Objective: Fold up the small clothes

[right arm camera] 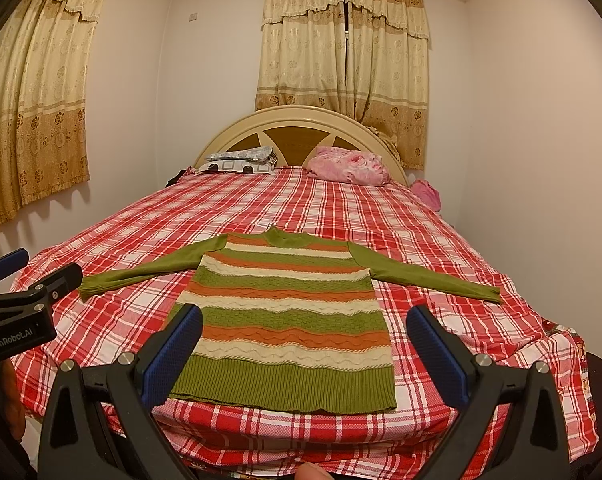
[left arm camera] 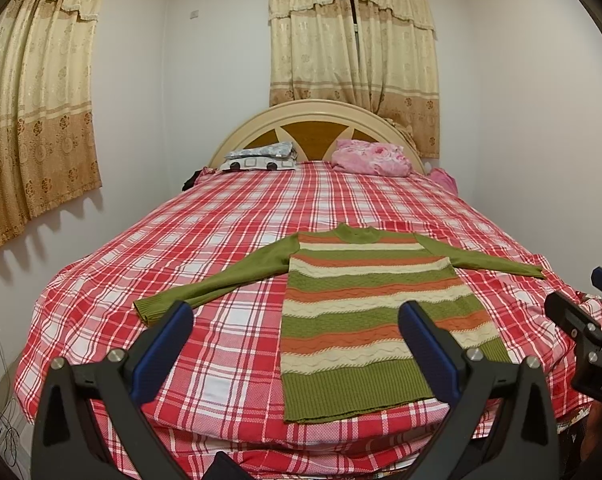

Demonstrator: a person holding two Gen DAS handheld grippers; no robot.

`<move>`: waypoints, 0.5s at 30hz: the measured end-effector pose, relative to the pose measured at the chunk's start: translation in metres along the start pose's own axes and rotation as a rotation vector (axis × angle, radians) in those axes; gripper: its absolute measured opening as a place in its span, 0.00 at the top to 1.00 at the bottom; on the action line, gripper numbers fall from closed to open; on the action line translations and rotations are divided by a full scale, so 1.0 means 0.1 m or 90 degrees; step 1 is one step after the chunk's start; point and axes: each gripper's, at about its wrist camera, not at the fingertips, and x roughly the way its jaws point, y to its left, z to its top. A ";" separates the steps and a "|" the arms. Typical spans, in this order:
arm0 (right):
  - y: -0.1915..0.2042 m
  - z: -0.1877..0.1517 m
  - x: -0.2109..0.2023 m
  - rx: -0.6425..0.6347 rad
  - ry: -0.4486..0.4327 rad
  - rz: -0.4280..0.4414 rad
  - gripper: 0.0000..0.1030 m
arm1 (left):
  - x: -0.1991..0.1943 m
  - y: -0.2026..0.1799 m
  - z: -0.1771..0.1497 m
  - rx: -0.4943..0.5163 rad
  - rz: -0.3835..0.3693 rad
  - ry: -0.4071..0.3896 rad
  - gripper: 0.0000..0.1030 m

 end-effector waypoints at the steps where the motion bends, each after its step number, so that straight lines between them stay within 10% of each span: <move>1: 0.00 0.00 0.00 0.000 0.000 -0.001 0.01 | 0.00 0.00 0.00 0.001 0.000 0.000 0.00; 15: 0.00 -0.02 0.01 0.000 0.002 0.000 0.01 | 0.00 0.00 0.00 0.000 0.000 0.001 0.00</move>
